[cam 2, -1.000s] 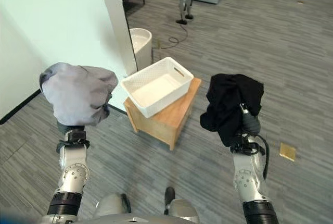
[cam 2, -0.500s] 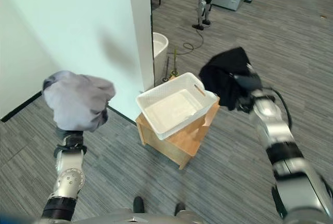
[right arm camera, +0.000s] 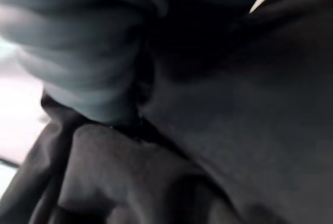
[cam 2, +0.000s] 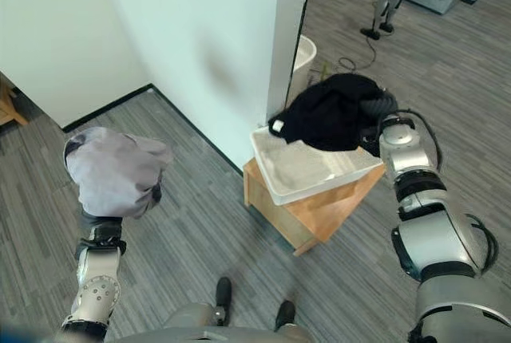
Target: Pick up bed clothes into laundry basket.
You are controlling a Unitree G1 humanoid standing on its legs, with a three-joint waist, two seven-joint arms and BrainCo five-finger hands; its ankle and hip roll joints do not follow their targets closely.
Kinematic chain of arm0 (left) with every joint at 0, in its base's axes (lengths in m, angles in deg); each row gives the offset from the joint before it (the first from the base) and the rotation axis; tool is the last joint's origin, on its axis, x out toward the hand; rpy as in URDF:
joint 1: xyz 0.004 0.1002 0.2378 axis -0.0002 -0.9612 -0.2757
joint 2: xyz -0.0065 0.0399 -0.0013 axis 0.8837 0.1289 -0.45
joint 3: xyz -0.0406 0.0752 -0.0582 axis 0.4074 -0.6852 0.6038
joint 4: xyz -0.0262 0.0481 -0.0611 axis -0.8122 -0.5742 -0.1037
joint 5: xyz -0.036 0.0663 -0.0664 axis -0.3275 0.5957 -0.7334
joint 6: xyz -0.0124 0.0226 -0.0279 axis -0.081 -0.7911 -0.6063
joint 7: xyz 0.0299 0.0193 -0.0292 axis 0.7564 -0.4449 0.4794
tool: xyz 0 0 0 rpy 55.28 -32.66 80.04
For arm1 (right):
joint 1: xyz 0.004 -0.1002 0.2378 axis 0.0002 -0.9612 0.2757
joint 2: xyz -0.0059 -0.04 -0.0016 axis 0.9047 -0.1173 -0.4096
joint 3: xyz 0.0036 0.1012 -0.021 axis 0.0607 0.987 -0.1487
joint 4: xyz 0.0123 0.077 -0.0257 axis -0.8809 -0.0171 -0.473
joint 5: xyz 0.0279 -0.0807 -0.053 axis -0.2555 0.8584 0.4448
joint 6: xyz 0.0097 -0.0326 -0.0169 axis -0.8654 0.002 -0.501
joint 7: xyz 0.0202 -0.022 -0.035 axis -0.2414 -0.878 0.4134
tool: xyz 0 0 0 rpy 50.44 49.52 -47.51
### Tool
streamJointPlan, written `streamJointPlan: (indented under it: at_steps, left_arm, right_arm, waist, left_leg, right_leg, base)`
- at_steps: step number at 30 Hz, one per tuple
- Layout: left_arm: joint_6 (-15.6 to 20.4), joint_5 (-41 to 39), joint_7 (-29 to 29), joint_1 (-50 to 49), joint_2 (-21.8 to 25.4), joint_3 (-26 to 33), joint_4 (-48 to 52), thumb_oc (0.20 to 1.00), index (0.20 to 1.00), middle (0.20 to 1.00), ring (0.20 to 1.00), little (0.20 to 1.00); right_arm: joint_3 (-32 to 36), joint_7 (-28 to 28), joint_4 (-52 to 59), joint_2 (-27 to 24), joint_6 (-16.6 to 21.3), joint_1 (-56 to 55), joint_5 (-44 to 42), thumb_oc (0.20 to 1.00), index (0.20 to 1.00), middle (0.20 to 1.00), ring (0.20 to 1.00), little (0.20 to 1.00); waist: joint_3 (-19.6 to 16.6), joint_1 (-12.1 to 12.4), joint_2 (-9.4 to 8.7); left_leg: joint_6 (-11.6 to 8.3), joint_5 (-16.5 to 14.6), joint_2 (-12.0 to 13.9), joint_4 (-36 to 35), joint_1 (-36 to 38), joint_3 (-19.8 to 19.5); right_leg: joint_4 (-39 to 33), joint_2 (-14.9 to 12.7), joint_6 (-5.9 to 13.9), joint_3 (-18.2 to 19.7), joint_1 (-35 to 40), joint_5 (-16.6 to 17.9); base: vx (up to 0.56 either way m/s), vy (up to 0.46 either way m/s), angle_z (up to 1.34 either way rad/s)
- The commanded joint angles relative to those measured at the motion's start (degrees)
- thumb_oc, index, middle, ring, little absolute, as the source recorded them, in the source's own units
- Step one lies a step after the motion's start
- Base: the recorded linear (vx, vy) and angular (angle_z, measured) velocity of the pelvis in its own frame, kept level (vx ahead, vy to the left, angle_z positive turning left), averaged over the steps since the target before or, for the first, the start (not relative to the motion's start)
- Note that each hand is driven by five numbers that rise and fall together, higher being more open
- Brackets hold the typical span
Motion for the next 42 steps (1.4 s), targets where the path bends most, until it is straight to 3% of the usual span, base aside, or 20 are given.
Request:
streamJointPlan:
  at_steps: [1, 7, 8, 9, 11, 15, 16, 21, 23, 24, 25, 29, 30, 31, 33, 35, 42]
  left_arm:
    - [1.92, -1.09, -2.71, 4.68, 3.29, -1.02, 3.88, 0.2, 0.2, 0.2, 0.2, 0.2]
    - [2.83, -1.67, -2.61, 7.6, 3.75, -3.05, 4.55, 0.2, 0.2, 0.2, 0.2, 0.2]
    - [2.65, -1.55, -2.74, 8.22, 3.16, -3.91, 4.62, 0.2, 0.2, 0.2, 0.2, 0.2]
    - [2.65, -1.55, -2.74, 8.22, 3.14, -3.91, 4.62, 0.2, 0.2, 0.2, 0.2, 0.2]
    - [2.15, -0.9, -3.28, 8.37, 1.85, -4.77, 3.8, 0.2, 0.2, 0.2, 0.2, 0.2]
    - [2.35, -0.36, -3.46, 9.56, 1.05, -4.82, 2.28, 0.2, 0.2, 0.2, 0.2, 0.2]
    - [2.59, 0.18, -3.22, 10.38, 1.1, -4.23, 1.52, 0.2, 0.2, 0.2, 0.2, 0.2]
    - [2.22, 3.1, -3.61, 10.79, 4.24, -2.7, 1.05, 0.2, 0.2, 0.2, 0.2, 0.2]
    - [1.56, 4.67, -5.47, 10.68, 8.13, -2.91, 3.24, 0.2, 0.2, 0.2, 0.2, 0.2]
    - [1.57, 4.66, -5.47, 10.7, 8.23, -3.05, 3.25, 0.2, 0.2, 0.2, 0.2, 0.2]
    - [0.77, 4.99, -6.77, 10.76, 9.94, -4.22, 5.06, 0.2, 0.2, 0.2, 0.2, 0.2]
    - [-0.9, 5.87, -8.03, 10.76, 11.88, -6.09, 10.8, 0.2, 0.2, 0.2, 0.2, 0.2]
    - [-0.89, 5.87, -8.03, 10.77, 11.9, -6.14, 10.79, 0.2, 0.2, 0.2, 0.2, 0.2]
    - [-1.77, 6.04, -8.54, 11.01, 11.99, -7.41, 13.58, 0.2, 0.2, 0.2, 0.2, 0.2]
    - [-2.41, 5.86, -8.95, 10.71, 12.01, -7.71, 14.61, 0.2, 0.2, 0.2, 0.2, 0.2]
    - [-4.07, 5.87, -9.64, 10.93, 10.35, -8.62, 13.34, 0.2, 0.2, 0.2, 0.2, 0.2]
    - [-3.27, 7.77, -7.13, 17.74, 3.65, -8.64, 4.41, 0.2, 0.2, 0.2, 0.2, 0.2]
  right_arm:
    - [-3.15, -3.32, -0.32, -1.29, 1.85, 9.91, 2.93, 0.2, 0.2, 0.2, 0.2, 0.2]
    - [-7.05, -1.58, -4.1, -0.01, 1.07, 13.42, 7.94, 0.2, 0.2, 0.2, 0.2, 0.2]
    - [-9.24, 1.45, -6.4, -0.35, 0.03, 13.99, 10.22, 1.0, 1.0, 1.0, 1.0, 1.0]
    - [-9.26, 1.46, -6.42, -0.36, 0.04, 14.01, 10.22, 1.0, 1.0, 1.0, 1.0, 1.0]
    - [-17.17, 0.31, -7.65, -0.59, -0.87, 15.99, 25.23, 1.0, 1.0, 1.0, 1.0, 1.0]
    - [-20.74, 0.93, -3.9, 0.36, -0.57, 14.14, 34.14, 1.0, 1.0, 1.0, 1.0, 1.0]
    - [-23.92, 0.83, 1.62, 0.19, -0.4, 13.41, 39.79, 1.0, 1.0, 1.0, 1.0, 1.0]
    - [-22.0, 2.1, 21.47, -5.2, 0.33, 5.52, 39.57, 1.0, 1.0, 1.0, 1.0, 1.0]
    - [-13.4, 2.14, 36.89, -10.55, 2.04, -6.71, 34.62, 1.0, 1.0, 1.0, 1.0, 1.0]
    - [-13.08, 2.21, 37.13, -10.65, 1.95, -7.04, 34.66, 1.0, 1.0, 1.0, 1.0, 1.0]
    - [-6.22, 2.67, 42.0, -11.38, 2.87, -15.65, 30.11, 1.0, 1.0, 1.0, 1.0, 1.0]
    - [8.29, 3.05, 51.82, -13.1, 4.32, -31.9, 25.3, 1.0, 1.0, 1.0, 1.0, 1.0]
    - [8.38, 3.06, 51.88, -13.11, 4.3, -31.99, 25.31, 1.0, 1.0, 1.0, 1.0, 1.0]
    - [17.55, 2.29, 55.83, -10.29, 5.59, -41.47, 20.52, 1.0, 1.0, 1.0, 1.0, 1.0]
    - [21.12, 2.66, 57.87, -8.2, 6.06, -45.31, 18.41, 1.0, 1.0, 1.0, 1.0, 1.0]
    - [28.73, 2.75, 63.55, -1.52, 7.1, -55.24, 15.28, 1.0, 1.0, 1.0, 1.0, 1.0]
    - [32.26, 7.31, 73.43, 5.86, 7.82, -67.36, 10.24, 1.0, 1.0, 1.0, 1.0, 1.0]
  waist:
    - [0.81, 0.88, -0.96]
    - [4.13, 2.19, 0.75]
    - [5.09, 2.73, 1.15]
    - [5.07, 2.73, 1.16]
    - [5.65, 2.9, 0.94]
    - [5.62, 2.08, 0.26]
    - [5.52, 0.95, -0.33]
    - [4.48, -2.69, -1.13]
    - [3.17, -5.27, -0.69]
    - [3.05, -5.1, -0.77]
    - [1.97, -6.35, -0.4]
    - [0.24, -8.94, -0.06]
    - [0.19, -8.87, -0.07]
    - [-0.8, -10.33, -0.02]
    - [-1.38, -10.94, 0.03]
    - [-2.66, -13.21, 0.16]
    - [-4.48, -18.17, 0.09]
  left_leg:
    - [-5.88, 1.89, 2.9, 0.3, -1.67, 0.98]
    - [-6.39, 3.31, 2.83, 0.3, -7.04, -0.13]
    - [-6.7, 3.75, 2.79, 0.3, -8.94, -0.49]
    - [-6.7, 3.76, 2.79, 0.3, -8.97, -0.49]
    - [-6.96, 4.03, 3.21, 0.3, -9.91, -0.34]
    - [-6.9, 3.91, 3.53, 0.3, -9.59, 0.45]
    - [-6.87, 3.53, 3.69, 0.3, -8.91, 1.11]
    - [-6.48, 1.83, 3.83, 0.3, -6.04, 3.16]
    - [-6.23, 1.05, 3.93, 0.3, -3.97, 4.08]
    - [-6.21, 1.19, 3.94, 0.3, -4.13, 4.1]
    - [-5.94, 0.63, 3.74, 0.3, -2.51, 4.51]
    - [-5.51, -0.48, 3.32, 0.3, 1.41, 5.2]
    - [-5.51, -0.47, 3.32, 0.3, 1.37, 5.22]
    - [-5.34, -0.97, 3.25, 0.3, 3.18, 5.76]
    - [-5.26, -1.18, 3.1, 0.3, 3.95, 5.96]
    - [-5.17, -1.73, 3.05, 0.3, 5.92, 7.15]
    - [-5.21, -2.55, 3.42, 0.3, 7.9, 10.03]
  right_leg:
    - [0.9, -2.38, 1.45, 0.13, -1.81, 1.08]
    - [0.9, -2.35, 1.45, -0.06, -7.44, 2.26]
    - [0.9, -2.32, 1.38, -0.04, -9.2, 2.56]
    - [0.9, -2.32, 1.38, -0.04, -9.23, 2.56]
    - [0.9, -2.07, 1.53, 0.33, -10.24, 2.7]
    - [0.9, -1.81, 1.64, 1.33, -10.47, 2.78]
    - [0.9, -1.89, 1.65, 1.92, -10.19, 2.7]
    - [0.9, -2.12, 1.73, 3.46, -8.94, 2.48]
    - [0.9, -2.47, 2.06, 3.76, -7.54, 2.25]
    - [0.9, -2.47, 2.03, 3.79, -7.71, 2.37]
    - [0.9, -2.8, 2.26, 3.59, -6.24, 1.95]
    - [0.9, -3.22, 2.42, 3.71, -2.72, 1.18]
    - [0.9, -3.22, 2.42, 3.74, -2.77, 1.19]
    - [0.9, -3.32, 2.51, 3.9, -1.28, 0.74]
    - [0.9, -3.29, 2.49, 4.23, -0.67, 0.57]
    - [0.9, -3.18, 2.61, 5.09, 0.5, 0.42]
    - [0.95, -2.6, 2.6, 7.75, 0.54, 0.72]
  base:
    - [-0.07, 0.004, 0.1]
    - [-0.1, -0.001, 0.05]
    - [-0.1, -0.02, 0.03]
    - [-0.05, -0.023, -0.02]
    - [0.02, -0.002, 0.04]
    - [0.02, 0.016, -0.02]
    - [0.02, 0.044, -0.09]
    - [0.03, 0.051, -0.15]
    - [0.05, 0.045, -0.28]
    - [0.07, 0.02, -0.21]
    - [0.07, 0.011, -0.21]
    - [0.06, -0.007, -0.07]
    - [0.05, -0.04, -0.18]
    - [0.07, -0.033, -0.19]
    - [0.05, -0.024, -0.08]
    - [0.03, -0.021, -0.29]
    - [0.02, -0.013, -0.24]
